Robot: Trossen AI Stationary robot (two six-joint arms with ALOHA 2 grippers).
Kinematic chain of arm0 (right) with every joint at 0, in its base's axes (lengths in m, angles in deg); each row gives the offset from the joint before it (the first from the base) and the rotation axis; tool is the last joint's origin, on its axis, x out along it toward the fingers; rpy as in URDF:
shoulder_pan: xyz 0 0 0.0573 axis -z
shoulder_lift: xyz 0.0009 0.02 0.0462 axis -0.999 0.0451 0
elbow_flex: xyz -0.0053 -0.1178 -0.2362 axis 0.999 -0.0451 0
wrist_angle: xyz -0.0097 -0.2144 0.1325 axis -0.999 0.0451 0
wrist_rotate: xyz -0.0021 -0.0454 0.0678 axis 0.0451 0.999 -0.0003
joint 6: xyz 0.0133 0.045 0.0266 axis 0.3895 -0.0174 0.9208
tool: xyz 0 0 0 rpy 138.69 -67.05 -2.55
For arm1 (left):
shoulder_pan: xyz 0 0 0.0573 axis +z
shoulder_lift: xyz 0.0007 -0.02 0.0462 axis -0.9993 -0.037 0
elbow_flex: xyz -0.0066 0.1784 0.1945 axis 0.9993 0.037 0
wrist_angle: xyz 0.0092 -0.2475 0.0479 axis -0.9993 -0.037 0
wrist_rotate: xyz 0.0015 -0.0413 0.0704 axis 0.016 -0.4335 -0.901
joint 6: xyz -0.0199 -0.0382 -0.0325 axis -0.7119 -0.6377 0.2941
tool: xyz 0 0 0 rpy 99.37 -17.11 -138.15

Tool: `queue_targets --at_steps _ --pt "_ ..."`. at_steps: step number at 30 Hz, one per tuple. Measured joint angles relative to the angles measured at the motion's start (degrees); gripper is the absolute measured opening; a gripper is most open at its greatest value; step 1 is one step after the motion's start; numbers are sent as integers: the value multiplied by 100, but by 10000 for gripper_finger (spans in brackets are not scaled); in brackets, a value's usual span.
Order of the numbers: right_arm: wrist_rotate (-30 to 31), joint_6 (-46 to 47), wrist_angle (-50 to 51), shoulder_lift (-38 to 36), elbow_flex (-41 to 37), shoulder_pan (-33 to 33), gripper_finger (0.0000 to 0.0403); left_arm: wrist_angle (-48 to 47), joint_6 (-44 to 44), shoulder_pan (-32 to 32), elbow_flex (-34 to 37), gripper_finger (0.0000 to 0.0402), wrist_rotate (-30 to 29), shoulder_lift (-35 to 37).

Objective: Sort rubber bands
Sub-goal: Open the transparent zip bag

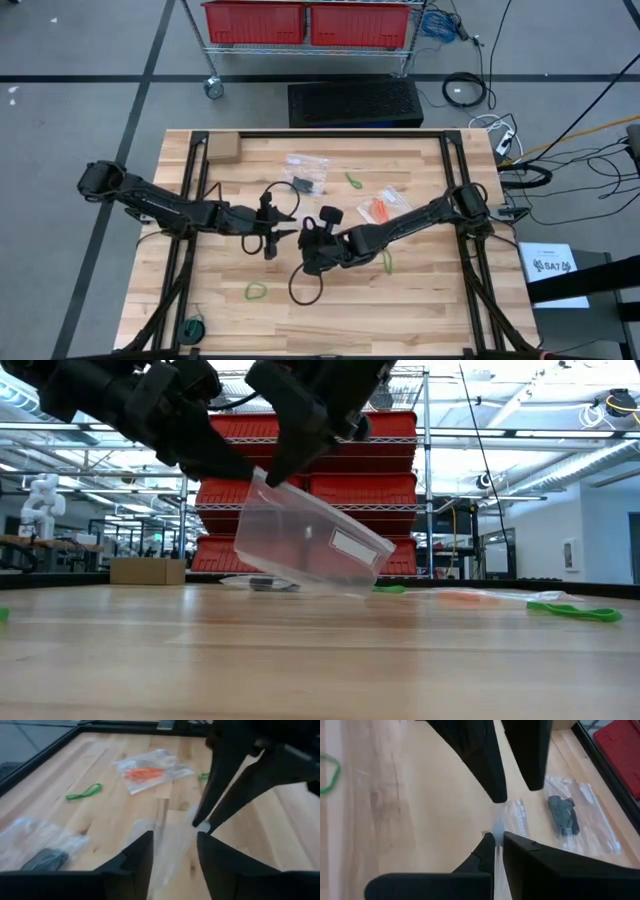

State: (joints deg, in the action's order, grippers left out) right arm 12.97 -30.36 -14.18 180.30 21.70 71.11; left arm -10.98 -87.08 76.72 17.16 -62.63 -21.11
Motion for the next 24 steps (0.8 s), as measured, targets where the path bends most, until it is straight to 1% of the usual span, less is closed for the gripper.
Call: queue_targets --at_steps 4,8,19,24 --pt "-8 -22 -41 0 0 0 4 88 1 19 0 161 450 0" --pt "-7 -83 -91 0 0 7 4 123 6 18 0 145 755 -4" --pt "-31 -171 -196 -2 0 0 4 95 61 22 0 60 814 -172" --pt "-38 -173 -190 -4 0 -2 4 176 176 27 0 13 796 -313"
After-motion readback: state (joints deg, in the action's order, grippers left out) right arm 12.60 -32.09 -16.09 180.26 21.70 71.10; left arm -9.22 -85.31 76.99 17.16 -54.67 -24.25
